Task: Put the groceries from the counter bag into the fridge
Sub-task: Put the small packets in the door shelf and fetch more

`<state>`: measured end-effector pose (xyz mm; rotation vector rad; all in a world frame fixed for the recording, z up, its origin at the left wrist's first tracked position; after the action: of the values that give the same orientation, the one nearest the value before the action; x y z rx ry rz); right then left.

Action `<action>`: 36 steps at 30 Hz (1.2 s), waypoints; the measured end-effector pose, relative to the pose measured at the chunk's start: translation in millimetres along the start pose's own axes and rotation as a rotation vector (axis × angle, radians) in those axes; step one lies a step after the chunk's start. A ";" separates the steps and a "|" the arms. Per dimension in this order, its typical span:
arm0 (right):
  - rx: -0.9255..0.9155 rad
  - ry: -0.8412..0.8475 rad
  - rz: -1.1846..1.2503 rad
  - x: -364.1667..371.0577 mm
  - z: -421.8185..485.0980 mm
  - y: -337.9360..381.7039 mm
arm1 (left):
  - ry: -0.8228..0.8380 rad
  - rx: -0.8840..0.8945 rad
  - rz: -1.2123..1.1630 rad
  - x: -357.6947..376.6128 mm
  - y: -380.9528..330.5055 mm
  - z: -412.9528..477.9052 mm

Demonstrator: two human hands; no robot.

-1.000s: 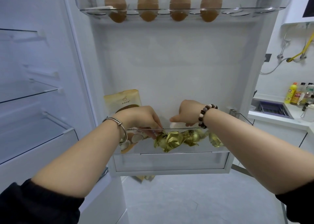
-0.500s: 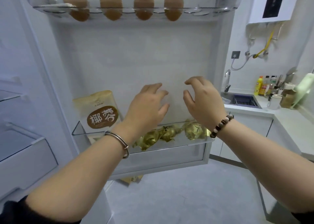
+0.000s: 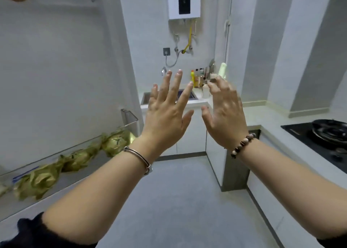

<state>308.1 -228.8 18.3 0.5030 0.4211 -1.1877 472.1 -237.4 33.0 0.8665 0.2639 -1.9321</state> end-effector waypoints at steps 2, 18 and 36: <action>0.064 -0.008 -0.067 -15.7 -8.7 -29.5 | -0.008 0.039 -0.055 15.0 -26.6 17.1; 0.497 0.039 -0.562 -165.1 -119.7 -271.9 | 0.105 0.351 -0.502 121.5 -317.2 110.9; 0.992 0.132 -0.755 -286.9 -309.1 -441.7 | 0.353 0.667 -0.847 202.5 -612.7 102.2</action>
<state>-216.5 41.5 -139.1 1.3558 0.0877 -2.0954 -148.1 -116.8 -133.6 1.7470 0.2072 -2.7019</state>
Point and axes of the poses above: each hand's wrist, its own z-axis towards the middle knuckle, its own x-axis out of the palm, y = z × x, the point moved 1 cm from there along z, towards the middle knuckle, and after that the axes turned 1 degree about -z, right-handed, at the moved point
